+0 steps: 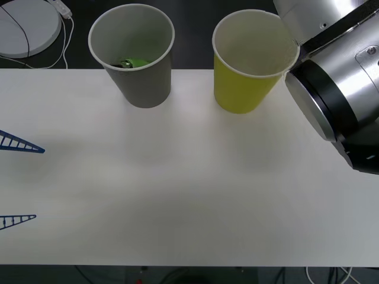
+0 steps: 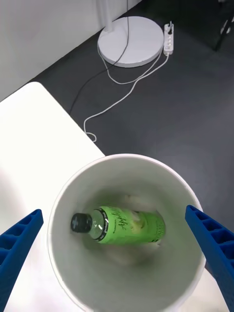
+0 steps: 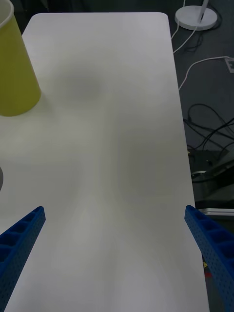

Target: Put the can into the green bin and the plastic bottle into the gray bin

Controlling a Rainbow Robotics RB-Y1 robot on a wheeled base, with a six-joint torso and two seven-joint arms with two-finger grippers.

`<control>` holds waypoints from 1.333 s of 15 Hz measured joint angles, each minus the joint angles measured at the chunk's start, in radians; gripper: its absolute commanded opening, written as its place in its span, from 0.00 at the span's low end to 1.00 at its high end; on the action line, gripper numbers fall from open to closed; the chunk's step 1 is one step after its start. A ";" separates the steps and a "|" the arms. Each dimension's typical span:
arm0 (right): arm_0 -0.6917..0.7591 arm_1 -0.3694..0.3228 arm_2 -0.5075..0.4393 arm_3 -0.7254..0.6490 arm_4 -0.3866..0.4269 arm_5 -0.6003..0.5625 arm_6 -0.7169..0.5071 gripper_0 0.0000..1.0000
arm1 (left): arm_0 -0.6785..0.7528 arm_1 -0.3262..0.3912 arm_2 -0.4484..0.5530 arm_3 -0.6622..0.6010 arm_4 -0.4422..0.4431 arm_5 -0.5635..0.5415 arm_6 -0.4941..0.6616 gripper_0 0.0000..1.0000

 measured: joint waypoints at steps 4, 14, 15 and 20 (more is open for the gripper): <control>0.095 -0.037 -0.036 -0.188 -0.003 -0.092 0.040 1.00 | 0.000 0.000 0.000 0.000 0.000 0.000 0.000 1.00; 0.398 -0.185 -0.129 -0.665 -0.110 -0.234 0.139 1.00 | 0.000 0.000 0.000 0.000 0.000 0.000 0.000 1.00; 0.431 -0.210 -0.139 -0.703 -0.134 -0.235 0.160 1.00 | 0.000 0.000 0.000 0.000 0.000 0.000 0.000 1.00; 0.683 -0.347 -0.235 -0.932 -0.275 -0.230 0.274 1.00 | 0.000 0.000 0.000 0.000 0.000 0.000 0.000 1.00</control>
